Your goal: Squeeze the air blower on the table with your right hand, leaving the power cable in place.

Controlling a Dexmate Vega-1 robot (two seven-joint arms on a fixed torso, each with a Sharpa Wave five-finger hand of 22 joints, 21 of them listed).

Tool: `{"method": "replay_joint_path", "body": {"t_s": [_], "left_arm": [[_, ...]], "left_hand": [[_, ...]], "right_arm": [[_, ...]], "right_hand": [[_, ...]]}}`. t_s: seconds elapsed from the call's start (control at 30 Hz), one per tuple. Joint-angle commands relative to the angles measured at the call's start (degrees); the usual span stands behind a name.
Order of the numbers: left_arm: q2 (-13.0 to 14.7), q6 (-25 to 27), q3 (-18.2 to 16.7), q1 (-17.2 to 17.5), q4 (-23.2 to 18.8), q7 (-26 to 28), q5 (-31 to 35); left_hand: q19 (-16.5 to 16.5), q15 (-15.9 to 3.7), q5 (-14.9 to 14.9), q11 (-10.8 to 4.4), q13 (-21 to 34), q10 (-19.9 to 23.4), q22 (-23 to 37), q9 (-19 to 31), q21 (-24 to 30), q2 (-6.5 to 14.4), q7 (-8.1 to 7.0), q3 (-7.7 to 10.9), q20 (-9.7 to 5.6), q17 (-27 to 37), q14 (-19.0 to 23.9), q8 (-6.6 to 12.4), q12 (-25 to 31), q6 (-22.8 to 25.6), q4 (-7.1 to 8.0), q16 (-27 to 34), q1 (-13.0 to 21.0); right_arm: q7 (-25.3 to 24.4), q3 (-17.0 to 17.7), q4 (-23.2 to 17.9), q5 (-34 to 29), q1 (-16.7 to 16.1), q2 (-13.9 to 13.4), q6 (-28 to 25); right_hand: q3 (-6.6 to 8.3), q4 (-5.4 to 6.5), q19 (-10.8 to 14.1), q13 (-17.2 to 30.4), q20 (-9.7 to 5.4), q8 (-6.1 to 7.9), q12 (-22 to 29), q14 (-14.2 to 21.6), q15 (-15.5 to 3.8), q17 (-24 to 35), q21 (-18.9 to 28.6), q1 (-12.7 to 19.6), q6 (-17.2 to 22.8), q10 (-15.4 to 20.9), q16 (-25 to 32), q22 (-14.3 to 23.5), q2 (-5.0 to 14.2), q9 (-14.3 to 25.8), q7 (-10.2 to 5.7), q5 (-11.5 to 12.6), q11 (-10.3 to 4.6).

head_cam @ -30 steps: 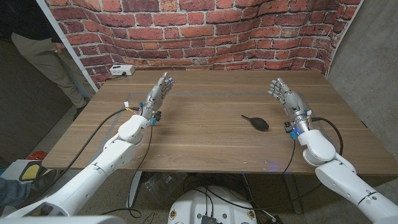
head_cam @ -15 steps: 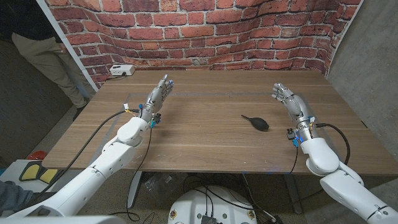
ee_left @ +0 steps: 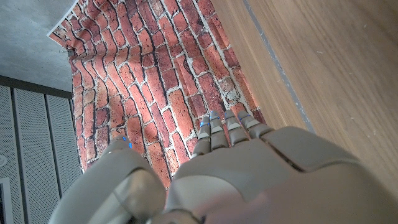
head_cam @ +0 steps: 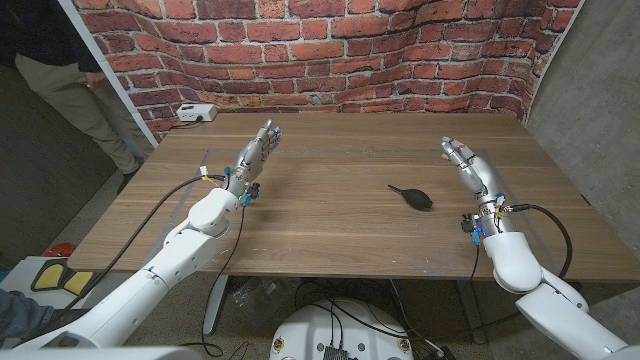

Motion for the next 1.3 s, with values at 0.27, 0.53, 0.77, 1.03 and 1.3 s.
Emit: {"method": "replay_joint_path", "body": {"t_s": [0.27,0.53,0.77,1.03,1.3], "left_arm": [[0.9,0.2,0.0,0.6,-0.4,-0.3,0.6],[0.6,-0.1,-0.1,0.7,0.0,-0.7,0.1],[0.9,-0.2,-0.1,0.9,0.0,-1.2,-0.1],[1.1,-0.4,-0.3,1.5,-0.4,-1.0,-0.2],[1.1,-0.6,-0.3,1.6,-0.4,-1.1,-0.2]], "left_hand": [[-1.4,-0.30,-0.4,-0.19,0.1,-1.3,0.2,0.3,-0.8,0.2,-0.23,0.01,-0.25,0.2,-1.4,-0.76,-0.7,-1.0,-0.31,-0.8,0.4],[-1.5,-0.28,-0.6,-0.38,0.1,-1.4,0.2,0.4,-0.9,0.4,-0.26,-0.02,-0.33,0.2,-1.6,-1.04,-0.9,-1.6,-0.31,-0.8,0.5],[-1.6,-0.26,-0.6,-0.36,0.1,-1.6,0.2,0.4,-1.0,0.4,-0.28,-0.05,-0.30,0.2,-1.8,-1.12,-1.0,-1.7,-0.31,-0.9,0.6],[-1.8,-0.36,-0.7,-0.53,0.1,-1.6,0.2,0.4,-1.1,0.5,-0.37,-0.10,-0.18,0.2,-1.8,-1.18,-1.0,-1.7,-0.32,-0.8,0.6],[-1.9,-0.37,-0.8,-0.67,0.1,-1.5,0.2,0.4,-1.1,0.6,-0.44,-0.14,-0.17,0.2,-1.9,-1.21,-1.1,-1.7,-0.33,-0.8,0.7]], "right_arm": [[-5.8,1.5,-7.4,-17.7,-3.9,-0.6,-12.5],[-8.0,0.6,-9.2,-23.9,-4.5,-1.2,-18.1],[-6.6,-0.5,-12.2,-28.0,-5.3,-2.5,-25.3],[-2.9,-2.9,-16.0,-31.8,-4.3,-4.6,-34.6],[0.9,-5.2,-18.5,-33.4,-3.0,-6.6,-41.8]], "right_hand": [[0.45,-0.58,-0.6,0.3,0.41,-0.30,-0.5,-0.9,0.37,0.1,-0.6,1.1,0.2,-0.6,-0.5,0.3,0.00,0.1,-0.34,0.0,-0.15],[0.60,-0.72,-0.5,0.3,0.32,-0.33,-0.5,-0.7,0.13,0.1,-0.7,1.4,0.4,-0.4,-0.4,0.3,0.17,0.1,-0.44,0.0,-0.30],[0.77,-0.88,-0.6,0.3,0.28,-0.46,-0.5,-0.6,-0.01,0.1,-0.8,1.7,0.3,-0.3,-0.4,0.3,0.34,0.1,-0.34,0.0,-0.35],[1.01,-1.10,-1.1,0.3,0.06,-0.76,-0.9,-1.2,0.03,0.1,-1.2,2.2,0.0,-0.8,-0.7,0.3,0.57,0.1,0.06,0.0,-0.46],[1.41,-1.38,-1.5,0.3,0.02,-0.80,-0.8,-1.5,-0.19,0.1,-1.5,2.9,0.2,-0.4,-0.8,0.3,1.03,0.1,0.40,0.1,-0.67]]}}
